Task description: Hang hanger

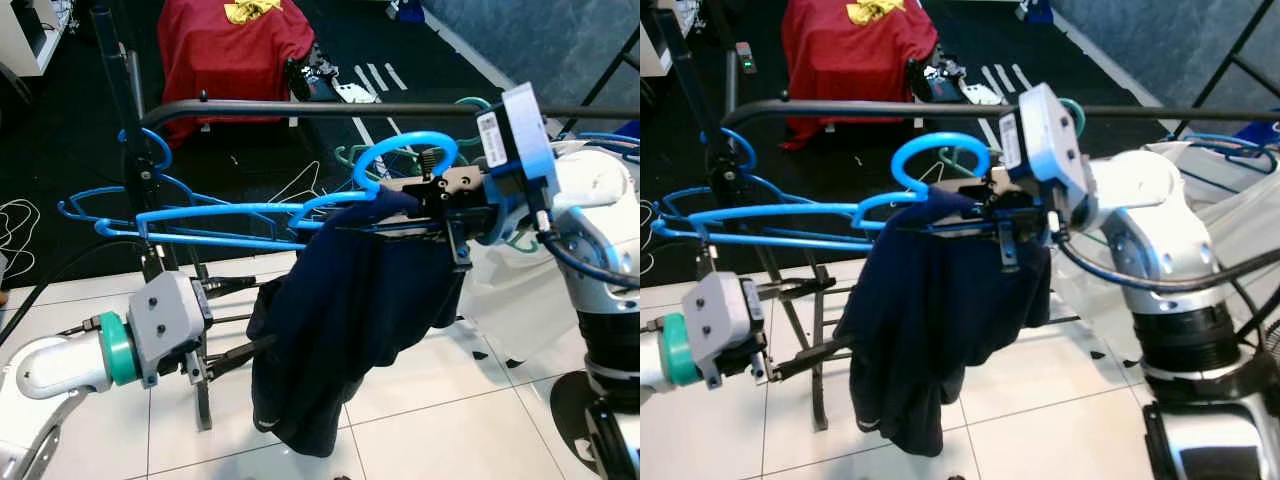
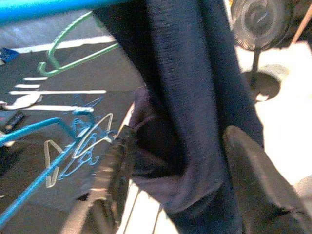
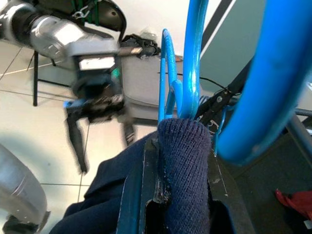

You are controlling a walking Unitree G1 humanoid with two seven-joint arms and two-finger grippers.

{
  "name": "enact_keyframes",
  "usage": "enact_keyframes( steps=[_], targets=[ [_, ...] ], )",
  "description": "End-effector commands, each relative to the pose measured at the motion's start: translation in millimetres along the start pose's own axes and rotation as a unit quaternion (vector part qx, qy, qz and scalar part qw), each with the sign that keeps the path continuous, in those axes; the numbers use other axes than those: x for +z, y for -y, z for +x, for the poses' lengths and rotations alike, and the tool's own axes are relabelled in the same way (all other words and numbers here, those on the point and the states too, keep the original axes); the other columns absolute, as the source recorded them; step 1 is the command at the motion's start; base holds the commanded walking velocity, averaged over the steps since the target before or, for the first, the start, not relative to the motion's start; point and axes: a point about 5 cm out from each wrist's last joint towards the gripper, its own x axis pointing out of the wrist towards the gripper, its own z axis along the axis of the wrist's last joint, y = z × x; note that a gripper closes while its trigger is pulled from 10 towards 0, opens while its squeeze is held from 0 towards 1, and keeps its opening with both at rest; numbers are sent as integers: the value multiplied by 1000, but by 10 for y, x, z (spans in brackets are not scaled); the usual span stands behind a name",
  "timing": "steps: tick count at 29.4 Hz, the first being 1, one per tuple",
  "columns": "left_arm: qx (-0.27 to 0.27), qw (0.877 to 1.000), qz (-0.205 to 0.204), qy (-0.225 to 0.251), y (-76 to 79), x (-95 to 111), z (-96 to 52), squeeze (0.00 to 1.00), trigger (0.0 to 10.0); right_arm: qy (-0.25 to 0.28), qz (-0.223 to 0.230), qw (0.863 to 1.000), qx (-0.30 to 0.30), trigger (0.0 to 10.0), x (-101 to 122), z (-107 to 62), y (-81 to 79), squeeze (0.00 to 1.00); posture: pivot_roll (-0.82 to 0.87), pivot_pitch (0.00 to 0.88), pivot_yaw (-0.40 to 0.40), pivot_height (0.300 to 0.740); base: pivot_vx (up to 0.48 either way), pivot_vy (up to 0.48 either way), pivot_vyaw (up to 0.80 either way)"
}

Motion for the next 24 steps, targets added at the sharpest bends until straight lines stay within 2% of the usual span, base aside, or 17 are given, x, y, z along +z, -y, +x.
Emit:
enact_keyframes(
  steps=[1,2,5,6,7,8,14,17,20,21,22,23,24],
  targets=[
    [-9,1000,-2,-9,55,-21,12,0,3294,9,-29,1000,-5,0,111,-23,43,0,2,59,16,740,0,0,0],
    [-10,1000,-10,-7,90,-40,42,0,0,9,-30,1000,-7,0,111,-26,52,0,1,58,16,740,0,0,0],
    [-15,1000,-18,-7,118,-56,66,0,0,9,-30,999,-8,0,110,-27,56,0,2,59,15,740,0,0,0],
    [-21,999,-23,-6,150,-69,92,0,745,9,-30,999,-9,0,107,-25,58,0,4,59,13,740,0,0,0],
    [-21,999,-23,-6,150,-69,92,0,745,9,-30,999,-9,0,107,-25,58,0,4,59,13,740,0,0,0],
    [-22,999,-29,-3,173,-83,137,0,0,10,-29,999,-9,0,103,-17,59,0,5,57,13,740,0,0,0],
    [-15,999,-36,3,181,-96,202,0,0,13,-29,999,-8,0,102,-1,59,0,3,56,11,740,0,0,0],
    [5,999,-40,5,149,-120,216,0,0,13,-29,999,-8,0,100,3,61,0,4,55,13,740,0,0,0],
    [11,999,-34,1,130,-132,199,0,0,11,-29,999,-8,0,93,0,62,0,5,56,15,740,0,0,0],
    [18,1000,-10,-13,80,-152,145,0,0,5,-26,1000,-7,0,62,-12,48,0,9,56,14,740,0,0,0],
    [18,1000,-10,-13,80,-152,145,0,0,5,-26,1000,-7,0,62,-12,48,0,9,56,14,740,0,0,0],
    [20,999,21,-31,25,-169,75,0,0,-7,-20,1000,-3,0,0,-29,15,0,13,58,14,740,0,0,0],
    [20,999,21,-31,25,-169,75,0,0,-7,-20,1000,-3,0,0,-29,15,0,13,58,14,740,0,0,0]
  ],
)
